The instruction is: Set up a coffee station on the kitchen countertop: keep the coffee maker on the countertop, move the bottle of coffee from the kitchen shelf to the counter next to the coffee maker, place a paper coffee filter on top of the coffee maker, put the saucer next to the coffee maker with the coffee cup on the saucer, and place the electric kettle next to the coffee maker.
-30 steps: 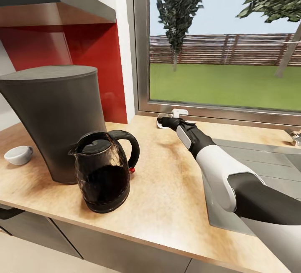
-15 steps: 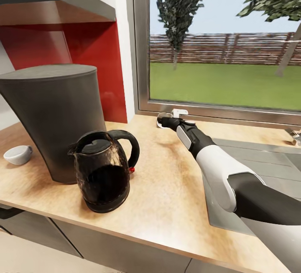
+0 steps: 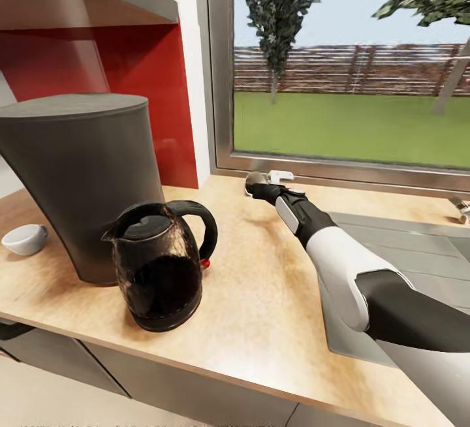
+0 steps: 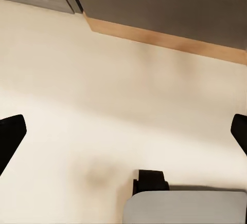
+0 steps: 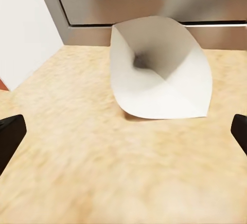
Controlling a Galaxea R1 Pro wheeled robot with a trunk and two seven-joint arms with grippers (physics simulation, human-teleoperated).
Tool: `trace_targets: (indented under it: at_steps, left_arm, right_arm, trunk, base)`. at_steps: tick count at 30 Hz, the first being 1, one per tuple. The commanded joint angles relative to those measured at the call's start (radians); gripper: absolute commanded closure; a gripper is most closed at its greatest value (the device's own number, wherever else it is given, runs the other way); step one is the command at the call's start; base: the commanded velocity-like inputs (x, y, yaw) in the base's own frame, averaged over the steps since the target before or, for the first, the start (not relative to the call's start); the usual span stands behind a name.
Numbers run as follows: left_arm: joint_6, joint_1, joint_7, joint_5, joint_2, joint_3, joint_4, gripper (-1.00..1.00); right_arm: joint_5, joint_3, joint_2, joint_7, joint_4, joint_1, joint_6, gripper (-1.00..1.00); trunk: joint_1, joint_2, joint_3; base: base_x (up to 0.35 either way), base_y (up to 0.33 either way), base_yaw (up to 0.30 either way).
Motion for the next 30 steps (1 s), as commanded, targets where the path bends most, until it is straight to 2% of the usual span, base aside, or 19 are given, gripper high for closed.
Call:
trace_targets:
  at_steps: [1, 20, 22, 25, 30]
  left_arm:
    - [-0.001, 0.001, 0.001, 0.003, 0.0, 0.0, -0.001, -1.0]
    - [-0.001, 0.001, 0.001, 0.003, 0.0, 0.0, -0.001, -1.0]
    - [-0.001, 0.001, 0.001, 0.003, 0.0, 0.0, -0.001, -1.0]
    - [-0.001, 0.001, 0.001, 0.003, 0.0, 0.0, -0.001, -1.0]
    - [-0.001, 0.001, 0.001, 0.003, 0.0, 0.0, -0.002, -1.0]
  right_arm:
    - [-0.008, 0.004, 0.0, -0.001, -0.001, 0.0, 0.004, -1.0]
    - [-0.007, 0.007, 0.0, -0.009, -0.002, -0.002, 0.003, -1.0]
    - [-0.007, 0.013, 0.0, -0.025, -0.004, -0.004, 0.003, -1.0]
    - [-0.007, 0.025, 0.0, -0.09, -0.024, -0.025, 0.02, -1.0]
    - [-0.007, 0.033, 0.0, -0.107, -0.034, -0.076, 0.068, -1.0]
  trunk:
    - [0.0, 0.0, -0.002]
    - [0.0, 0.0, -0.032]
    - [0.0, 0.0, -0.035]
    - [0.0, 0.0, -0.04]
    - [0.0, 0.0, -0.048]
  base:
    - [0.0, 0.0, 0.0]
    - [0.0, 0.0, 0.0]
    - [0.0, 0.0, 0.0]
    - [0.0, 0.0, 0.0]
    - [0.0, 0.0, 0.015]
